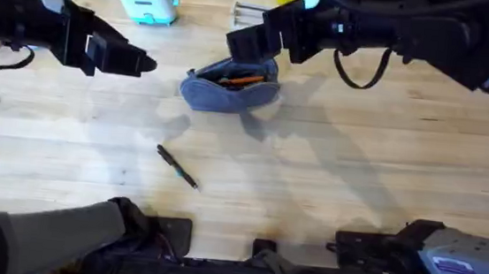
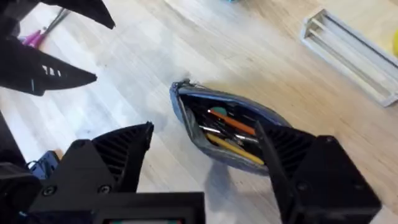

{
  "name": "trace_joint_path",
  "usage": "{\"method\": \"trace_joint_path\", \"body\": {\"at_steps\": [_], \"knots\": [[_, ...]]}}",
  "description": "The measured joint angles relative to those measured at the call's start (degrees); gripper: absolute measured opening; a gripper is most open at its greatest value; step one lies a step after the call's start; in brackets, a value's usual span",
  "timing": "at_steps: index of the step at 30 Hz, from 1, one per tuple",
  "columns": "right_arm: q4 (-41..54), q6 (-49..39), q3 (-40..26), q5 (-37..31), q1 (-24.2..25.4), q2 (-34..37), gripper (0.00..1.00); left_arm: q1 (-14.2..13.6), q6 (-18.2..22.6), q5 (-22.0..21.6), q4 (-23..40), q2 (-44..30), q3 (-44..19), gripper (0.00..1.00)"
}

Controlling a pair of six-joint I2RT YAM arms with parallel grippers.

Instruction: Unzip the bag, pick up the pens from the table one at a time and place them inside, then zip the bag closed.

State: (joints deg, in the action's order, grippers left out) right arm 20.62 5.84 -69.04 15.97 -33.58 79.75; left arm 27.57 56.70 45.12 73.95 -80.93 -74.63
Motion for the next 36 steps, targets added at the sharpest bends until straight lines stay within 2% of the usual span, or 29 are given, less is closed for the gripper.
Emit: {"method": "trace_joint_path", "body": {"at_steps": [7, 11, 15, 18, 22, 27, 33, 36], "knots": [[0.0, 0.01, 0.0, 0.0, 0.0, 0.0, 0.998, 0.0, -11.72, 5.81, 0.02, 0.0, 0.0, 0.993], [0.0, 0.0, 0.0, 0.0, 0.02, 0.0, 0.998, -0.02, -18.96, 5.37, -0.54, -0.02, 0.0, 0.997], [-0.02, -0.02, 0.0, -0.02, 0.33, 0.0, 0.998, -1.2, -28.49, -0.75, -1.81, -0.02, 0.0, 0.996], [-0.04, -0.02, 0.0, 0.0, 1.22, 0.0, 0.998, -3.75, -35.86, -6.59, -1.79, 0.43, 0.0, 0.997], [-0.07, 0.01, 0.0, -0.02, 2.91, 0.0, 0.998, -8.64, -45.5, -14.76, -1.73, 5.0, 0.02, 0.997], [-0.07, 0.01, 0.0, -0.02, 4.45, 0.0, 0.997, -15.74, -57.09, -24.03, 0.42, 15.05, 0.02, 0.996], [-0.07, 0.01, 0.0, -0.02, 4.79, 0.0, 0.997, -20.44, -68.57, -30.06, 2.87, 24.2, 1.82, 0.995], [-0.07, 0.01, 0.0, -0.02, 4.79, 0.0, 0.997, -21.95, -73.73, -31.91, 3.52, 27.31, 5.6, 0.995]]}}
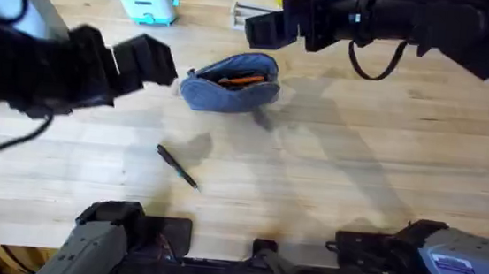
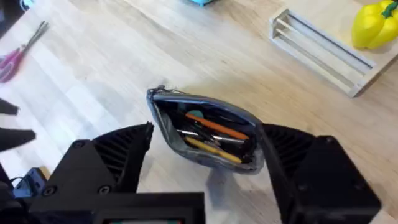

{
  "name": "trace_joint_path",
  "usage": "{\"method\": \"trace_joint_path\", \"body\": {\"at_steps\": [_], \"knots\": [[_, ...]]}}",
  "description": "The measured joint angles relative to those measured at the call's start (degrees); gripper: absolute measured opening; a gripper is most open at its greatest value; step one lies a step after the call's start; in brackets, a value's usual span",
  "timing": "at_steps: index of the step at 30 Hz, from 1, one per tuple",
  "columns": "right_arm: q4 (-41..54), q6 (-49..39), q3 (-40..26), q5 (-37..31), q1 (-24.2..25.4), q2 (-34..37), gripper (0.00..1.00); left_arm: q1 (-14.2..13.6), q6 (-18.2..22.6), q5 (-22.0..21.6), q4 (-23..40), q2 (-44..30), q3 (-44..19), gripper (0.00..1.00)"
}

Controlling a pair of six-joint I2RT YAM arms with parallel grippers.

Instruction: Unzip the bag, pick up the pens from the table one at a time and place them inside, then zip the bag closed.

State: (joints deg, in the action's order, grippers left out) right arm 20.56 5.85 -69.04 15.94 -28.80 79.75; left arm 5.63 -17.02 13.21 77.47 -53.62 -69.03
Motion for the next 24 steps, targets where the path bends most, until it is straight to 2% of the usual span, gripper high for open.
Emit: {"method": "trace_joint_path", "body": {"at_steps": [3, 4, 10, 16, 24], "knots": [[0.0, 0.0, 0.0, 0.0, 0.0, 0.0, 0.998, -0.99, -4.56, -0.91, -0.11, 2.14, 5.44, 0.995], [-0.02, 0.0, 0.0, 0.0, 0.0, 0.0, 0.998, -1.37, -8.63, -0.8, -0.71, 3.05, 11.2, 0.995], [-0.04, 0.04, 0.0, 0.0, 0.0, -0.01, 0.998, -1.37, -15.33, 1.27, -5.35, 3.05, 20.87, 0.995], [-0.04, 0.13, 0.0, 0.0, 0.0, 0.0, 0.998, -1.37, -19.54, 1.46, -6.8, 3.05, 27.24, 0.995], [-0.05, 0.15, 0.0, 0.0, 0.0, 0.0, 0.998, -1.37, -21.99, -2.03, -8.88, 3.07, 30.52, 0.995]]}}
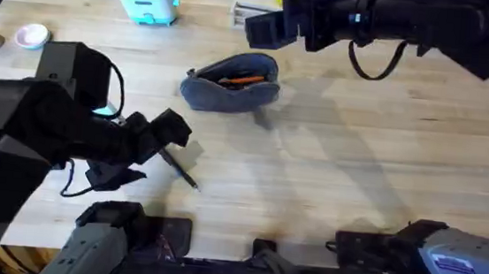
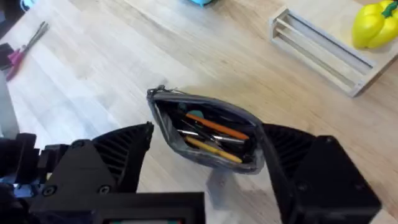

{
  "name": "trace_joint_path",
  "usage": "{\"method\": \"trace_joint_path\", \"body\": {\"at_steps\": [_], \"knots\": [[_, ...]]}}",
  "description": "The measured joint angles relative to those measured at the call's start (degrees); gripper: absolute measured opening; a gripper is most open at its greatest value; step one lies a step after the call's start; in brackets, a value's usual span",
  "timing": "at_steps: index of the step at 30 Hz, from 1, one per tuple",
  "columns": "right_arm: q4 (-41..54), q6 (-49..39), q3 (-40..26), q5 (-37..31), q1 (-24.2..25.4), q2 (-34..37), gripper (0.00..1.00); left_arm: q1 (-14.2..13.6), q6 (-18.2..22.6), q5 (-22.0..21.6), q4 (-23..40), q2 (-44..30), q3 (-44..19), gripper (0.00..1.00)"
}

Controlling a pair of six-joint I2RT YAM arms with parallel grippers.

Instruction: Unzip the bag, pick up the pens from the table one at a time and place them inside, then zip the bag closed.

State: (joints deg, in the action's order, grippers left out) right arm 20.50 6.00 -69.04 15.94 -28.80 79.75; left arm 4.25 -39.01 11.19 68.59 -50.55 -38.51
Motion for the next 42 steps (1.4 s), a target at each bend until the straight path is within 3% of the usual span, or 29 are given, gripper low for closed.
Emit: {"method": "trace_joint_path", "body": {"at_steps": [8, 15, 19, 32, 42], "knots": [[-0.03, 0.0, 0.0, 0.0, 0.0, 0.0, 0.998, -1.44, -1.59, -1.39, -4.34, -1.24, 2.71, 0.996], [-0.03, 0.0, 0.0, 0.0, 0.0, 0.0, 0.997, -9.22, -4.95, -3.97, -5.91, -7.37, 2.74, 0.995], [-0.03, 0.0, 0.0, 0.0, 0.0, 0.0, 0.997, -11.94, -8.33, -6.61, -8.39, -12.46, 2.78, 0.995], [-0.03, 0.0, 0.0, 0.0, 0.0, 0.0, 0.998, -11.93, -9.43, -6.68, -10.13, -22.17, 0.8, 0.994], [-0.03, 0.02, 0.0, 0.0, 0.0, 0.0, 0.997, -11.44, -9.41, -5.28, -9.63, -25.61, -0.74, 0.993]]}}
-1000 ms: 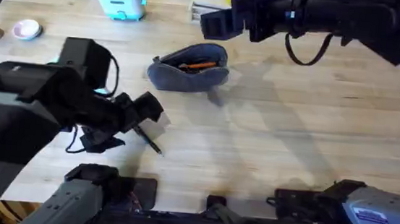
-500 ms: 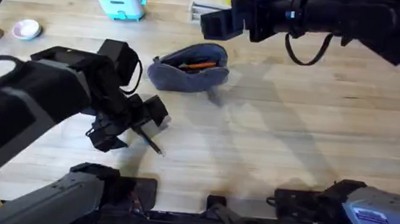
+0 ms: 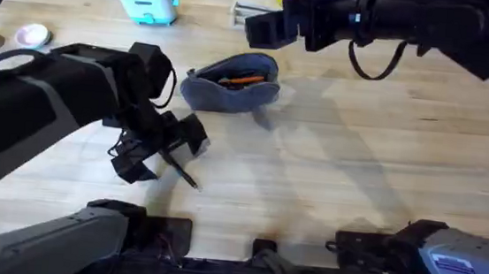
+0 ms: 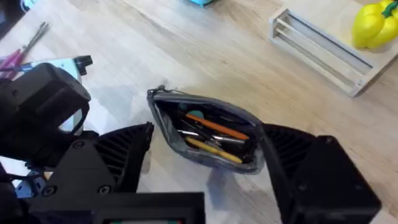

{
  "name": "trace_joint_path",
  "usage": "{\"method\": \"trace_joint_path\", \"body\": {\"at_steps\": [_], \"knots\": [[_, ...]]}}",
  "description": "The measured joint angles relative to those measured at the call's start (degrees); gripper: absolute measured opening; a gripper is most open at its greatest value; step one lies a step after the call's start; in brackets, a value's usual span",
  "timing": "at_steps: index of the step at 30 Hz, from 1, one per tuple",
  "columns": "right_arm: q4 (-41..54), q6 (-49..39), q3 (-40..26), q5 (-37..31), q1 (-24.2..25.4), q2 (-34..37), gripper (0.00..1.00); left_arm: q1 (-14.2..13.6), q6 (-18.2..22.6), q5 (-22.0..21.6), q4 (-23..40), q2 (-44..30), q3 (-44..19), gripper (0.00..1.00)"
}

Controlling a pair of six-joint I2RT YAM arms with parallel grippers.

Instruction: Unzip the bag, pick up the pens from the table one at a time and place them inside, then zip the bag closed.

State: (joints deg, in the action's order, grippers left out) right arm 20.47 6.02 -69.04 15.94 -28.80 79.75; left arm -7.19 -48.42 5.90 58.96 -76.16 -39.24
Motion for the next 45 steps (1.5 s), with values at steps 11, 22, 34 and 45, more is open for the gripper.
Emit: {"method": "trace_joint_path", "body": {"at_steps": [11, 22, 34, 45], "knots": [[0.02, -0.02, 0.0, 0.0, 0.0, 0.0, 0.997, -0.08, -2.5, 3.28, -0.95, -0.42, -0.04, 0.413], [-0.04, -0.02, 0.0, 0.0, 0.0, 0.0, 0.998, -0.06, -2.77, 5.47, -1.74, -0.44, -0.06, 0.057], [-1.09, -0.04, 0.0, 0.0, 3.42, -0.07, 0.998, -0.56, 6.38, 5.34, 1.57, -4.57, -14.21, 0.047], [-0.98, -0.02, 0.04, 0.0, 8.09, -2.91, 0.997, -0.56, 27.06, 5.34, 2.43, -4.46, -36.26, 0.041]]}}
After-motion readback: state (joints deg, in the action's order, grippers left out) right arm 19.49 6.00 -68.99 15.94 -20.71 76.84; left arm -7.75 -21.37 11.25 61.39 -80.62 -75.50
